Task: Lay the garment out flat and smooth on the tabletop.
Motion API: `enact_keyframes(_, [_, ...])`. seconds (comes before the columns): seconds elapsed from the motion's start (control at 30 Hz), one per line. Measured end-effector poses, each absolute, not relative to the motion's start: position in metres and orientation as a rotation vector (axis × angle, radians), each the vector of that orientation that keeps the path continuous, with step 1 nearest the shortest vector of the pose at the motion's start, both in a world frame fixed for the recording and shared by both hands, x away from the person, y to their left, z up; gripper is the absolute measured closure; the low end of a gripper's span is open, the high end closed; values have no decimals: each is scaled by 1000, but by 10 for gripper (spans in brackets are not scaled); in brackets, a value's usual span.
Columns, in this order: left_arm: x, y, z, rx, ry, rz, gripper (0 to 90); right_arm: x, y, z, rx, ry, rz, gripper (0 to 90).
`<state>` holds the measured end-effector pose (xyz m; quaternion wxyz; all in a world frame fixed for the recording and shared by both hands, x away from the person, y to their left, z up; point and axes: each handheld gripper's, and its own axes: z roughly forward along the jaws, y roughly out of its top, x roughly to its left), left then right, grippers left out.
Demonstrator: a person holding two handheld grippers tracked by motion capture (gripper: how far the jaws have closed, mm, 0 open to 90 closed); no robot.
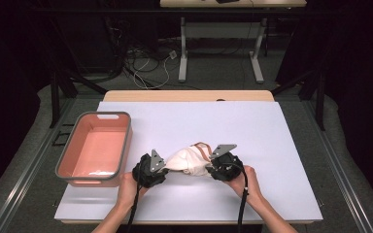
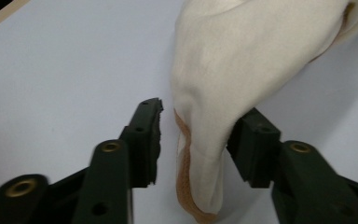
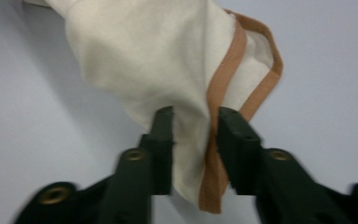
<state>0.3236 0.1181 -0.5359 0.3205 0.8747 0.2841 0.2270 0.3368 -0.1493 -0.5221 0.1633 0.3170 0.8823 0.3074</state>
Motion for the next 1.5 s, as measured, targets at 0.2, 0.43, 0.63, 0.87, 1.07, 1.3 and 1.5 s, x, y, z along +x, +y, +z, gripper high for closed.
enact_keyframes(0.2, [325,114,-541,2323,750,553,365,332,-139,-523,842,2593,919,306])
enact_keyframes(0.43, [322,104,-545,2356,699,567,456,329,-127,-532,768,2583,889,575])
enact_keyframes(0.63, [320,101,-550,2356,688,580,750,329,-127,-533,765,2542,868,859])
enact_keyframes(0.87, [321,112,-540,2311,725,609,866,330,-137,-523,801,2482,895,878])
enact_keyframes(1.07, [325,124,-532,2278,768,634,867,334,-149,-514,846,2408,896,883])
enact_keyframes(1.3, [326,120,-538,2304,760,610,816,340,-150,-522,850,2387,860,874])
enact_keyframes(1.5, [326,120,-538,2331,745,543,592,337,-149,-524,828,2467,877,675])
